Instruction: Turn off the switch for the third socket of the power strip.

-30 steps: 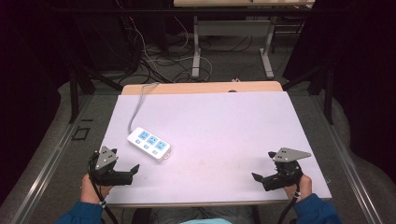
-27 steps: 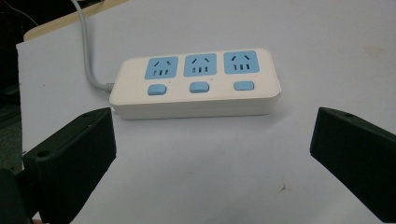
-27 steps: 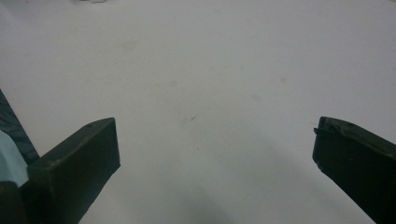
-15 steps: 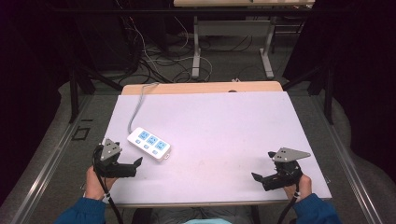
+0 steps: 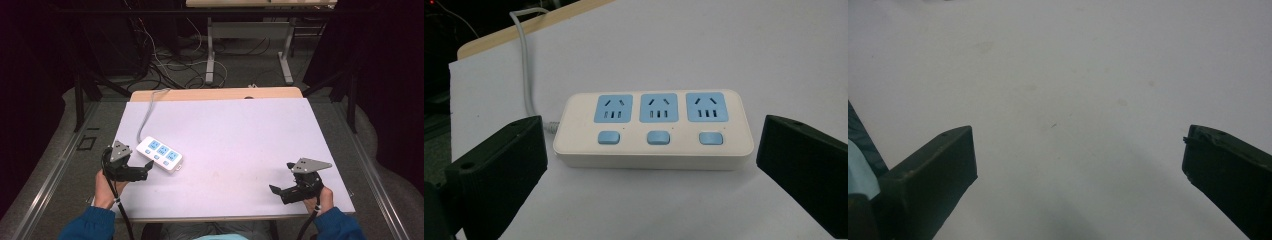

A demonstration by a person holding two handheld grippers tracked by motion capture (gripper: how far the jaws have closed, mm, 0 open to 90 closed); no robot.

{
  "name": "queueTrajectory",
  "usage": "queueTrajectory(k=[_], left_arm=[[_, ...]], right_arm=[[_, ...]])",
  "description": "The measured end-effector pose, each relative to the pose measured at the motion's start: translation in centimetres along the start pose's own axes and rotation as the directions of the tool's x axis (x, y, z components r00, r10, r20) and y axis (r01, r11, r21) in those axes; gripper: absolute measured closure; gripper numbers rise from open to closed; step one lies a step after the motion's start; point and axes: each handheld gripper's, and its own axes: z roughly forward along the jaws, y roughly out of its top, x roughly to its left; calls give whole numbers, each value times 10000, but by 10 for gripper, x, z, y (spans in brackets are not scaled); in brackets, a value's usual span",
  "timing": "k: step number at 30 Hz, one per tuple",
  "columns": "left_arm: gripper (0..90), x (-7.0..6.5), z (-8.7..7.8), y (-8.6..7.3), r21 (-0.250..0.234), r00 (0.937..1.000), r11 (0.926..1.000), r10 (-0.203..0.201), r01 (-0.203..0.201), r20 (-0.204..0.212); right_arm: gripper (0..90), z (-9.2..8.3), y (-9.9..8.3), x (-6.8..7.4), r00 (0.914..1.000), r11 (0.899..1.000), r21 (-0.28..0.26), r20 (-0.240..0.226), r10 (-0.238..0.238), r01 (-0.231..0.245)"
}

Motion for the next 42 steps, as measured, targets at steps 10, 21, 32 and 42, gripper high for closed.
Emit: queueTrajectory(k=[10, 21, 32, 42], left_arm=[[0, 5, 11, 6, -1, 9997, 9998, -220, 220, 120], [0, 5, 24, 14, -10, 9991, 9996, -276, 276, 328], [0, 5, 34, 18, 40, 9984, 9996, -297, 295, 476], [63, 2, 42, 21, 186, 9967, 9996, -239, 225, 777]], right_arm=[[6, 1, 0, 0, 10000, 10000, 62, -23, -2, 3], [6, 1, 0, 0, 10000, 10000, 61, -9, 78, -78], [7, 2, 0, 0, 10000, 9999, 68, -34, 89, -89], [8, 2, 0, 0, 10000, 10000, 46, -26, 25, -25]])
